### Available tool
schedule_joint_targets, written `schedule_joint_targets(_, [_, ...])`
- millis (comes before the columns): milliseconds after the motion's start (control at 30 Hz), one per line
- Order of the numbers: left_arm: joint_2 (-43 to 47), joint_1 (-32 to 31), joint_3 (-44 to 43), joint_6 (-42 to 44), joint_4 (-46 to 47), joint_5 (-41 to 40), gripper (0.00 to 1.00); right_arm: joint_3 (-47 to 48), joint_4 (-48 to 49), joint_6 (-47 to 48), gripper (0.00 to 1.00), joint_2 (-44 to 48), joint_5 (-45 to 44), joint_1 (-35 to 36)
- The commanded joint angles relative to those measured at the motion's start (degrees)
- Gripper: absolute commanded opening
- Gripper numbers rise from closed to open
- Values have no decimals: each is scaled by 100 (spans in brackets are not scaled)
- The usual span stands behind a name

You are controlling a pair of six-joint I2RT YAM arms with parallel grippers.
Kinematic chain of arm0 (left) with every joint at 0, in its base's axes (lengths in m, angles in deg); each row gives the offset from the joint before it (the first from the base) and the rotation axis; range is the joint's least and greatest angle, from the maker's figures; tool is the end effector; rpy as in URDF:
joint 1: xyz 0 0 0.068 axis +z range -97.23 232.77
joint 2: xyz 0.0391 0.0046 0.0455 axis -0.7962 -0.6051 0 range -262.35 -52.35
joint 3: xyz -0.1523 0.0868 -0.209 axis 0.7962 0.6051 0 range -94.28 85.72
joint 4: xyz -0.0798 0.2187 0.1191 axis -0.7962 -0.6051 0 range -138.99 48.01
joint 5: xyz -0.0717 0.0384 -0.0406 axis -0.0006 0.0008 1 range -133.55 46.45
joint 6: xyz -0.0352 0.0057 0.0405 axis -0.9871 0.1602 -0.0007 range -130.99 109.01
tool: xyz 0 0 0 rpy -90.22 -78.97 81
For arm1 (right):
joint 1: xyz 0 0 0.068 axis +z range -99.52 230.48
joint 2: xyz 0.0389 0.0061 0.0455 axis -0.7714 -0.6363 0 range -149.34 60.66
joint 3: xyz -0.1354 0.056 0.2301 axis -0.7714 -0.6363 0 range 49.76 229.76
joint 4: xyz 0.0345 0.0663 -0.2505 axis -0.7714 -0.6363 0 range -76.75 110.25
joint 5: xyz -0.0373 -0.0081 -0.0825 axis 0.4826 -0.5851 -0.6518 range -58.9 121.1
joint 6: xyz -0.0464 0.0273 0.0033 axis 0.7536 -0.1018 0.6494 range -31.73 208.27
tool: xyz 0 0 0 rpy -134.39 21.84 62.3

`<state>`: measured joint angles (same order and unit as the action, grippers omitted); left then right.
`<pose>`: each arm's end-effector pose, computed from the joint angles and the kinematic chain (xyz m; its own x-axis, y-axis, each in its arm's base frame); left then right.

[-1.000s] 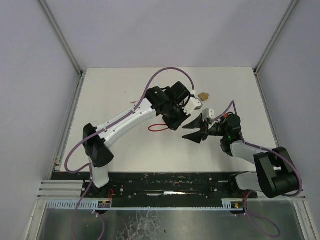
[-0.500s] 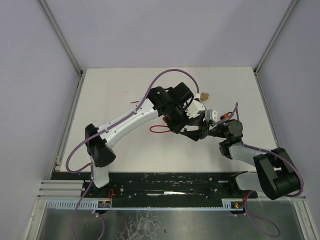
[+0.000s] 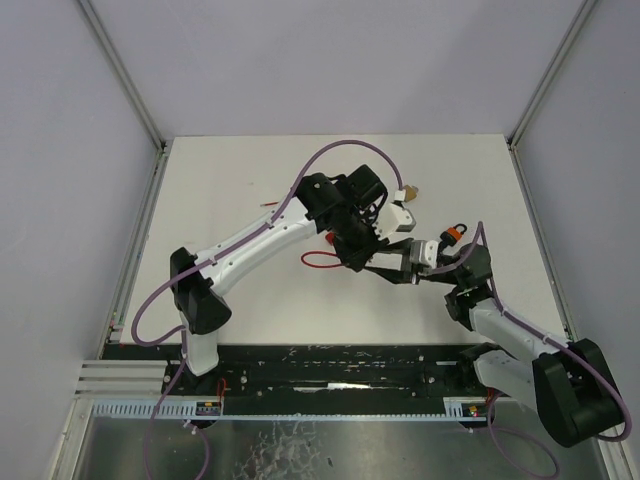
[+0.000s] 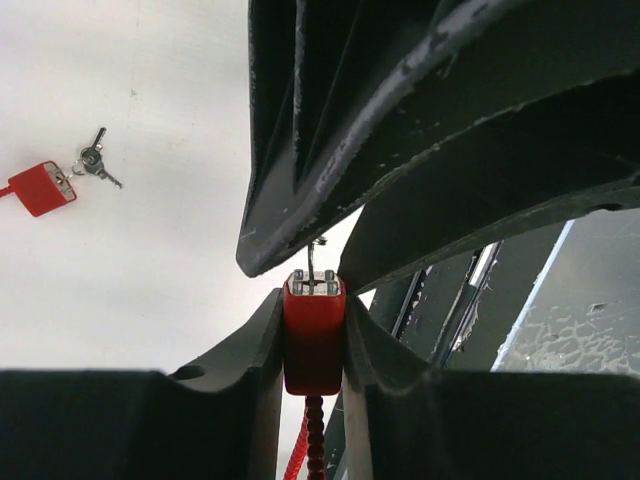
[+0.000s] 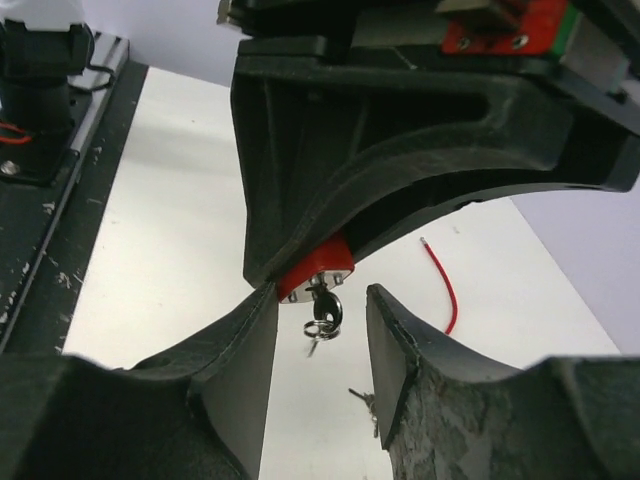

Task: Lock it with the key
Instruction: Lock the lock, then place the lock at the center of the board.

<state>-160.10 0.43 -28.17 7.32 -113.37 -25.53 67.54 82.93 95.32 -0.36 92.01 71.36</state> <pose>0.2253 -0.3098 0.3528 -0.2654 0.8328 -0.4858 0.9641 0.2284 -0.1351 0.1738 0.0995 0.2507 0.4243 0.0981 -0.9002 -0.8979 0.1740 -0.4042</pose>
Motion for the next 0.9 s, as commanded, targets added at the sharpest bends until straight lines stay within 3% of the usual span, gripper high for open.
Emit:
schedule_joint_targets(0, [162,-25,-210,210,-63,369,0,216,-1182,1269,47,212,-306,82])
schedule_joint_targets(267, [208,43,-135,290,138,600,0,216,-1238,1224,36,319,-554,89])
schedule_joint_targets(467, [251,103,-48,338,285,642,0,388,-1557,1118,2,407,-408,83])
schedule_joint_targets(633, [718,333,613,212,1053,459,0,626,-2040,1025,0,557,-666,34])
schedule_joint_targets(767, [1089,508,1355,-492,2200,422,0,1343,-3497,1237,0,619,-1960,29])
schedule_joint_targets(867, [1121,537,1869,-1187,2966,309,0,1651,-3933,1135,0,687,-2933,25])
